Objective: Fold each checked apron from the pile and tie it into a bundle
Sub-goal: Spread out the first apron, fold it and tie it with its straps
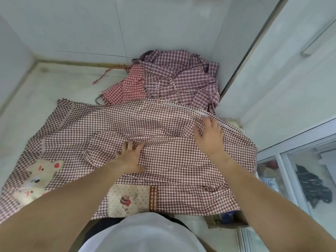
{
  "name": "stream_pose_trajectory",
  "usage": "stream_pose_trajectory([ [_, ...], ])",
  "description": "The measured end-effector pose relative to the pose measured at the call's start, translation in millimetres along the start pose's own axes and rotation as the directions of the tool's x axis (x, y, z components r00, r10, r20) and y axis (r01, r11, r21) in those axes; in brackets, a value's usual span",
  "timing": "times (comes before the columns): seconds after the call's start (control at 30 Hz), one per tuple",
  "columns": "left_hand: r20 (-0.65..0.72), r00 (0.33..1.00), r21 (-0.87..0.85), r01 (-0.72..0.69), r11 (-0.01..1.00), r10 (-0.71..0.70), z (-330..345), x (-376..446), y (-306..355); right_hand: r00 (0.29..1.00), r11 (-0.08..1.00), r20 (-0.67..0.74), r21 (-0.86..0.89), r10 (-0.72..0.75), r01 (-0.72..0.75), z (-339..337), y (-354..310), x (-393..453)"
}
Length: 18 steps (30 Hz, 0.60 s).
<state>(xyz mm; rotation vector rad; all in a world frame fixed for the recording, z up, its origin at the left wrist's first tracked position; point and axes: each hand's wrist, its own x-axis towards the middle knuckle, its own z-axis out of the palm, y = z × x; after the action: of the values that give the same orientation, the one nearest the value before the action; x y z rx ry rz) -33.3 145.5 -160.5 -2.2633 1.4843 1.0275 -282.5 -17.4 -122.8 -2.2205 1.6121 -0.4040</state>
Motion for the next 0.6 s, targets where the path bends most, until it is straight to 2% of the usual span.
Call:
stream_pose_trajectory([
  [0.1, 0.005, 1.0, 0.018, 0.021, 1.0, -0.021, 7.7, 1.3, -0.2, 0.988, 0.996, 0.131, -0.034, 0.081, -0.077, -16.6, 17.3, 35.0],
  [0.2, 0.006, 1.0, 0.017, 0.026, 1.0, -0.026, 5.2, 1.6, 1.9, 0.961, 0.995, 0.258, -0.027, 0.101, -0.097, -33.8, 30.2, 57.0],
  [0.4, 0.025, 0.999, 0.017, 0.048, 0.999, -0.049, 6.2, 5.3, 3.7, 0.954, 0.998, 0.3, -0.054, -0.001, 0.018, -46.3, 27.6, 75.6],
  [0.53, 0.033, 0.998, 0.003, 0.053, 0.999, -0.053, 6.7, 5.7, 3.5, 0.852, 0.999, 0.522, -0.023, 0.034, -0.026, -57.7, 24.9, 82.4],
  [0.6, 0.029, 0.998, -0.002, 0.058, 0.998, -0.058, 7.8, 6.4, 3.7, 0.819, 0.999, 0.572, -0.034, 0.047, -0.033, -60.5, 24.5, 84.7],
])
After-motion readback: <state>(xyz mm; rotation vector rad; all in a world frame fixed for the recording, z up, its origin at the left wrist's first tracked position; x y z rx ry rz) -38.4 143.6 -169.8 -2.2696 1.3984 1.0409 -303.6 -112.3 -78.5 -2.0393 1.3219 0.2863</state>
